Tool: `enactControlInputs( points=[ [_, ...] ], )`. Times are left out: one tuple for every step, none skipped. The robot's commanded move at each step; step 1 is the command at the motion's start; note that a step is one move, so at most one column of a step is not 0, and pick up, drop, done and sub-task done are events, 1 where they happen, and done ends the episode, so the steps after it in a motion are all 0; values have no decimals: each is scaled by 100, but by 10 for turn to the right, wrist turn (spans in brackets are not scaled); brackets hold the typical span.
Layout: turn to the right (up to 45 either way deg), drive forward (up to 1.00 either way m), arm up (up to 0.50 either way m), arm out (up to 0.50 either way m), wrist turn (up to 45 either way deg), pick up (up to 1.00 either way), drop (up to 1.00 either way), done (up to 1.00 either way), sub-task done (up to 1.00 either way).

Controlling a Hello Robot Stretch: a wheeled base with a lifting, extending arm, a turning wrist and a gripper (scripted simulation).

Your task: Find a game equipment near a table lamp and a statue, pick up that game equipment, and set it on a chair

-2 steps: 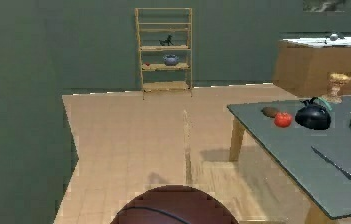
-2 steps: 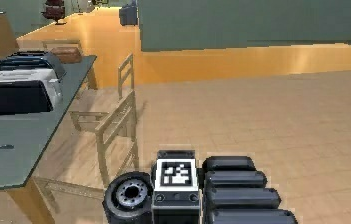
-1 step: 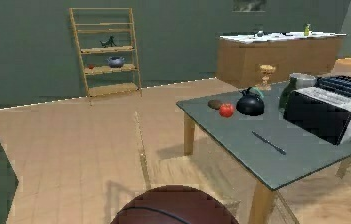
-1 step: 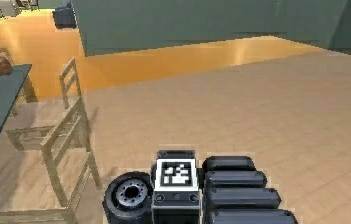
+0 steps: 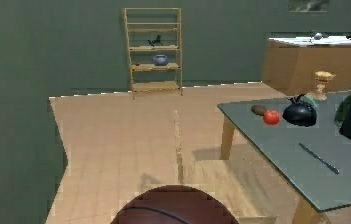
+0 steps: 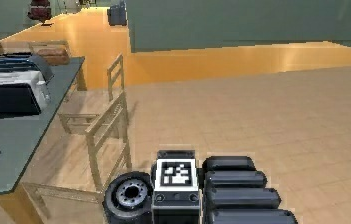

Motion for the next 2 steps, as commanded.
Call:
enactControlInputs(
  points=[
    [60, 0, 0, 0, 0, 0, 0, 0, 0],
    [0, 30, 0, 0, 0, 0, 0, 0, 0]
  ],
)
